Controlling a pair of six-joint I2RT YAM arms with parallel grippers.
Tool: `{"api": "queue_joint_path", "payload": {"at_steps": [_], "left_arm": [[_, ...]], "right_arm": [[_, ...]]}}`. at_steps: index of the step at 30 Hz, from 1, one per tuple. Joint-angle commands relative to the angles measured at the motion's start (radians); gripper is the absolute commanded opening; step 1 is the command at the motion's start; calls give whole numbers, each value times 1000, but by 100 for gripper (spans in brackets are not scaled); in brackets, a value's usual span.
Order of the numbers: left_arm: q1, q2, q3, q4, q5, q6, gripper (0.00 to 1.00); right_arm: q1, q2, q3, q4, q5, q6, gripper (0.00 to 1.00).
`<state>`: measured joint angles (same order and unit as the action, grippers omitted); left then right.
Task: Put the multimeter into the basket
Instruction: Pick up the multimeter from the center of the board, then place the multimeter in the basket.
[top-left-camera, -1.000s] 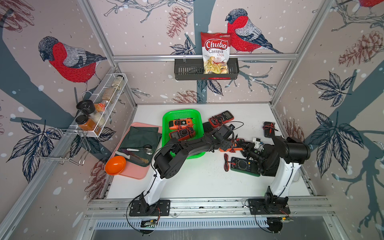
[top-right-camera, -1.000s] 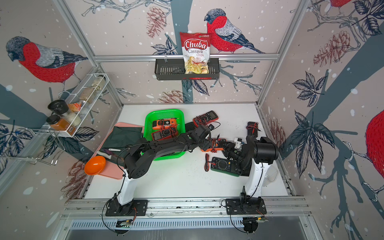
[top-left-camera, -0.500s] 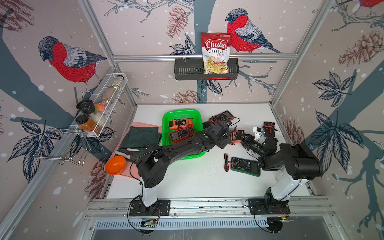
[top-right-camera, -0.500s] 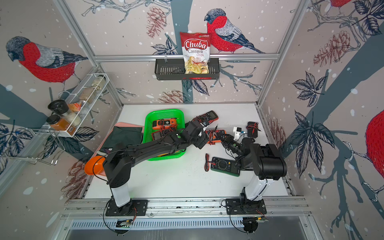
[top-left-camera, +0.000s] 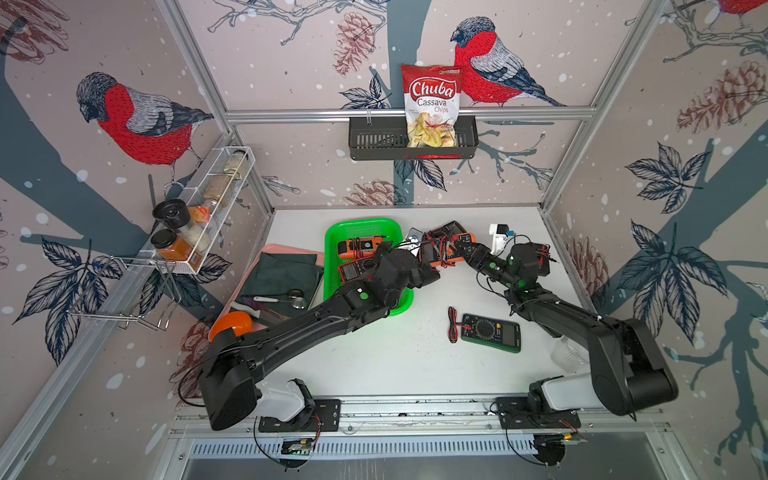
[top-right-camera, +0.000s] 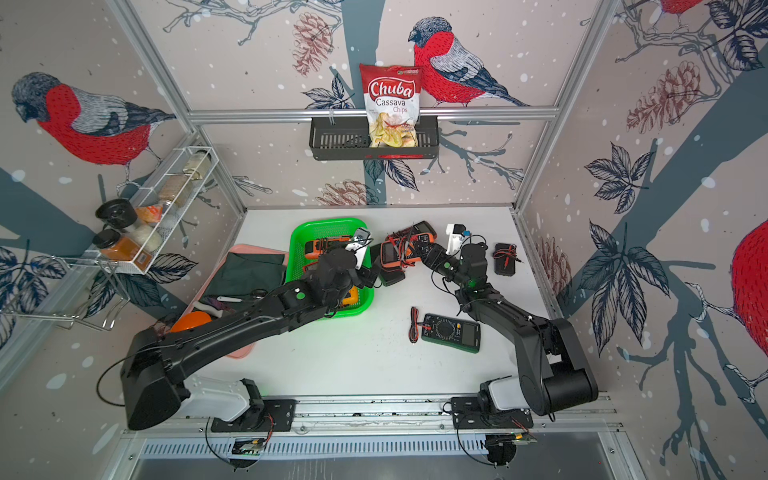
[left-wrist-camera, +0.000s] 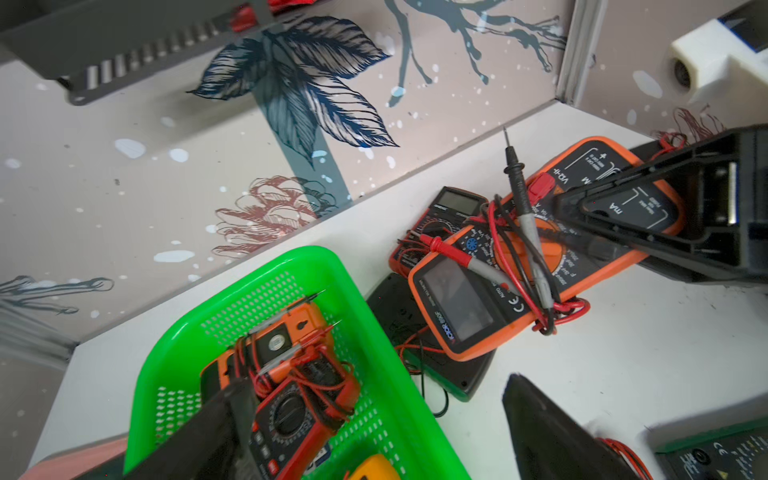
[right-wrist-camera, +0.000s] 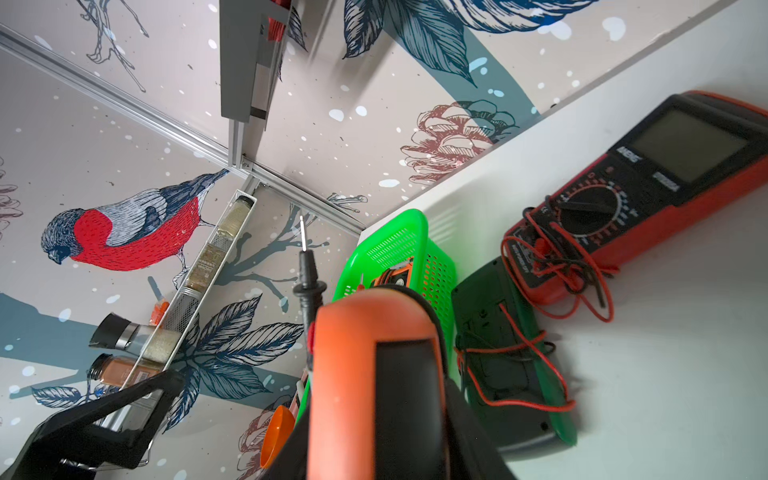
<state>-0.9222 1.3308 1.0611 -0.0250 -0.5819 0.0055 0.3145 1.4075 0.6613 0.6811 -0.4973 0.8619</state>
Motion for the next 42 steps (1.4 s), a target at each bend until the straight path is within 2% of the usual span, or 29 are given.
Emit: {"api": "queue_joint_path", "payload": {"at_steps": [1, 8, 14, 19, 24, 33, 42], "left_arm": [[22, -73, -56, 74, -86, -10, 96], [96, -227, -203, 38, -97, -42, 96], [98, -358, -309, -17, -4, -79, 96], [103, -492, -373, -105, -78, -177, 96], [109, -602, -383, -160, -154, -214, 96], [111, -618, -372, -181, -145, -213, 96], [111, -576, -372, -186, -114, -209, 96]], "right_arm": [[53, -10, 58, -7, 69, -23, 0], [205, 35, 168, -12, 154, 0, 0], [282, 127, 272, -36, 173, 5, 0], [357, 190, 324, -44, 201, 28, 0], [454, 235, 325, -50, 267, 74, 0], [601, 294, 327, -57, 403, 120, 0], [613, 445, 342, 64, 308, 245, 0]]}}
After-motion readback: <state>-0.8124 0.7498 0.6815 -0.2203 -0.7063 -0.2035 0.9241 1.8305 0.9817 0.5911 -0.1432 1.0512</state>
